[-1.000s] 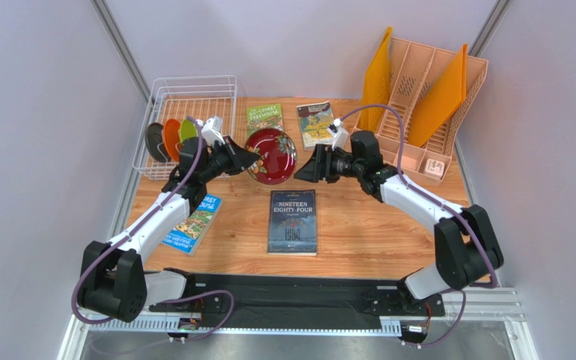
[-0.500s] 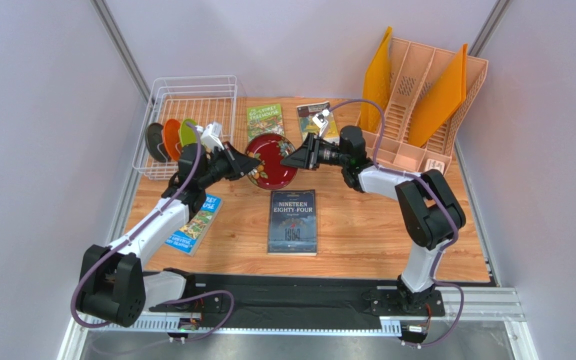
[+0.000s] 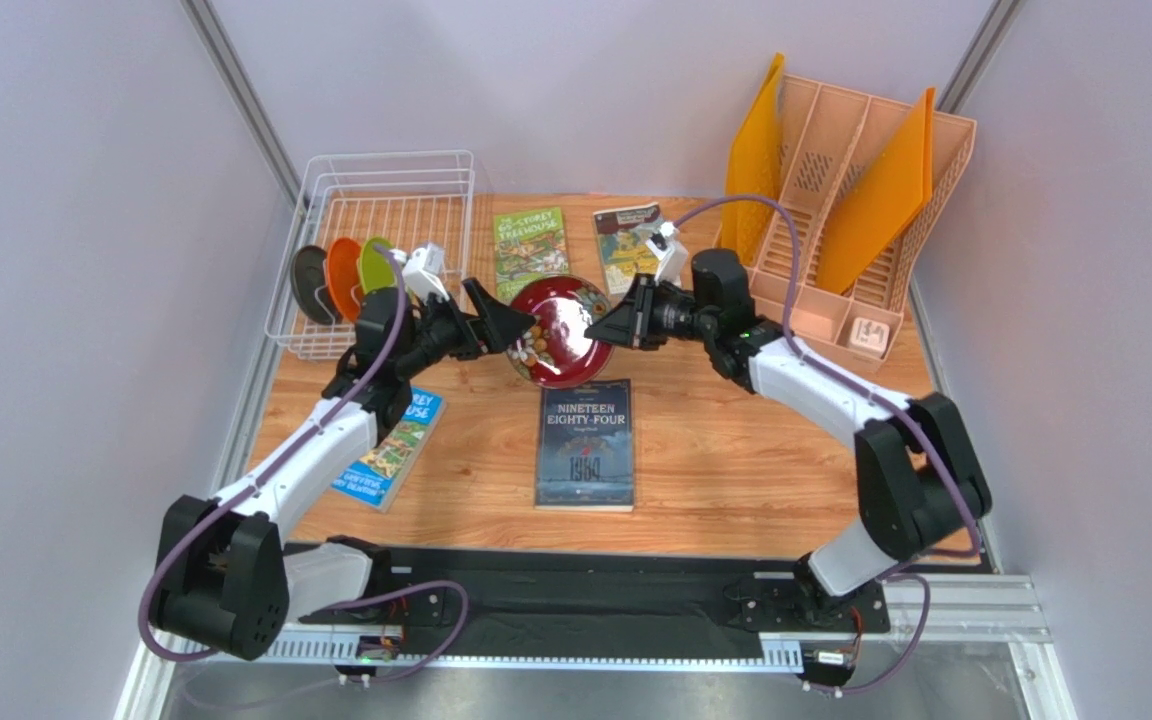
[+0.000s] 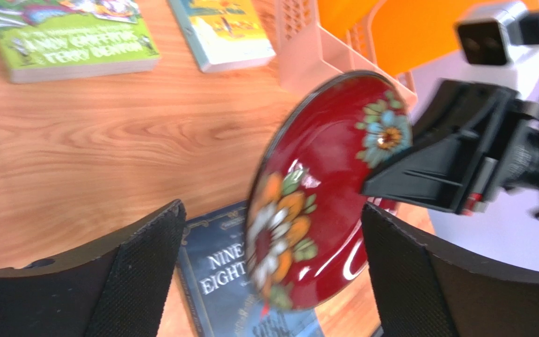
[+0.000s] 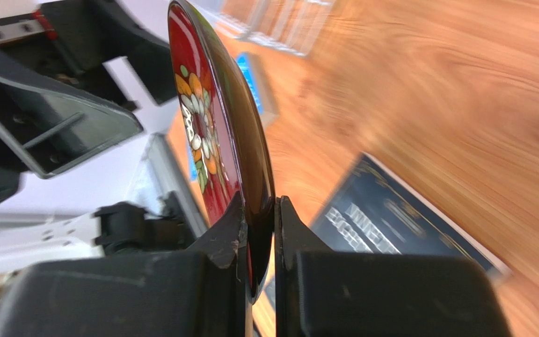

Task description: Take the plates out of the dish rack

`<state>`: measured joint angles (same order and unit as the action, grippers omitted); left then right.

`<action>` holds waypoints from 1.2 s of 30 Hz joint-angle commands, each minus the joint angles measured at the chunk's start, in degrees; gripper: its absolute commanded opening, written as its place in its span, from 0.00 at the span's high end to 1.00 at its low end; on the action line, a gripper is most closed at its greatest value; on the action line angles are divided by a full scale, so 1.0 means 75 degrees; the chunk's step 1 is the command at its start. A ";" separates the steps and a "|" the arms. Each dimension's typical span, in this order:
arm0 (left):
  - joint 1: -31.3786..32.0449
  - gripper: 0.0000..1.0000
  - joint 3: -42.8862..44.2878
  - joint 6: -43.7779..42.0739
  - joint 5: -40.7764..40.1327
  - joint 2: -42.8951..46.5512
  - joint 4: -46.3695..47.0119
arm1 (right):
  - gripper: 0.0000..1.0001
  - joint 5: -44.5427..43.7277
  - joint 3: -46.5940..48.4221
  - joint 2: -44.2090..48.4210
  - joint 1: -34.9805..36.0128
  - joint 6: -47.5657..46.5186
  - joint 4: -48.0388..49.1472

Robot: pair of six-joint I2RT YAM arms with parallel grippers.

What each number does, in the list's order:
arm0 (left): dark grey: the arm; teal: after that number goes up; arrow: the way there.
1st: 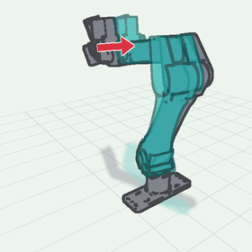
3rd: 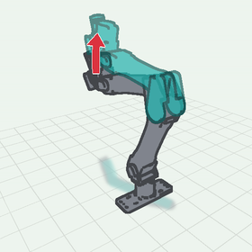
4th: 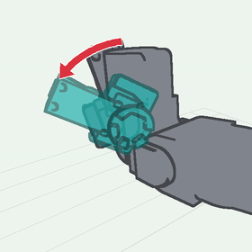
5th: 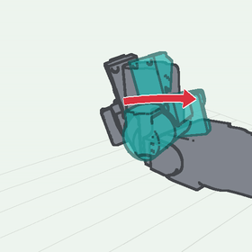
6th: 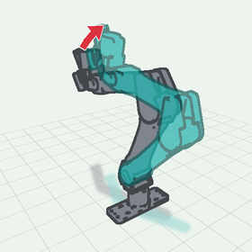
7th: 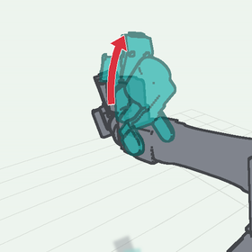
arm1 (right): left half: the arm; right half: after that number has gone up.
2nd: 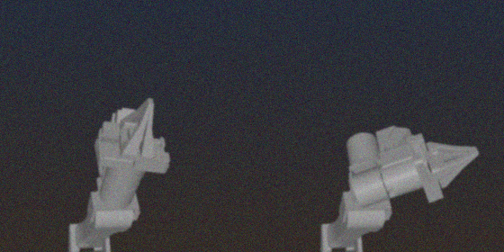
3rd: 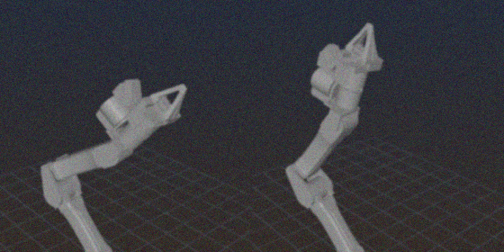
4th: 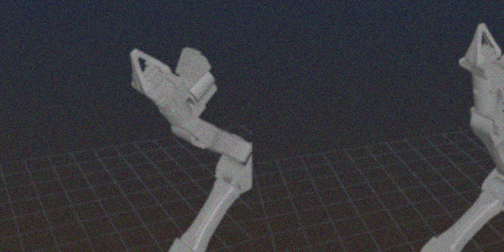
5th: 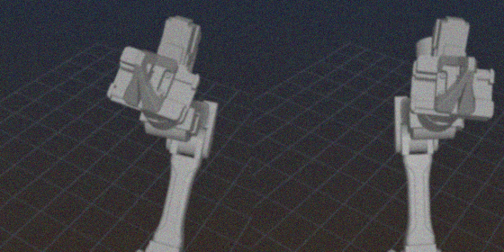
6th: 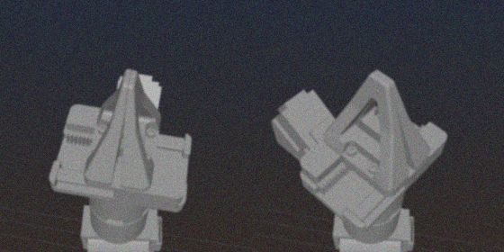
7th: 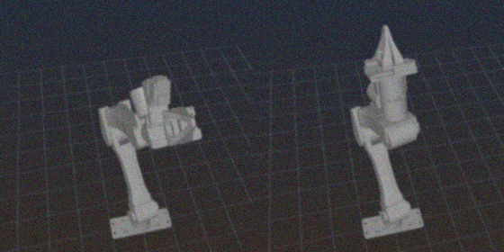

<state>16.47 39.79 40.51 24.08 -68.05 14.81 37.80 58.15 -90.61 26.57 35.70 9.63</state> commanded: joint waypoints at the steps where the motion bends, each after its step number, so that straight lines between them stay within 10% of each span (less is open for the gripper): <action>1: -0.0004 0.00 0.0226 -0.0993 -0.0899 0.0599 -0.0496 | 1.00 -0.1723 -0.0415 0.1286 -0.0518 -0.1022 -0.1868; 15: -0.0004 0.00 0.0331 -0.2705 -0.4180 0.1866 -0.2136 | 1.00 -0.1818 -0.2807 0.4357 -0.3342 -0.0963 -0.3861; 36: -0.0016 0.00 0.0495 -0.3046 -0.5203 0.1609 -0.2478 | 0.93 -0.0927 -0.3382 0.2519 -0.4058 -0.0928 -0.3522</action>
<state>16.43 41.80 18.76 -14.22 -56.38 -4.08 26.96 33.04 -70.24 -3.60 28.67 -20.82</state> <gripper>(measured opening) 0.993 0.069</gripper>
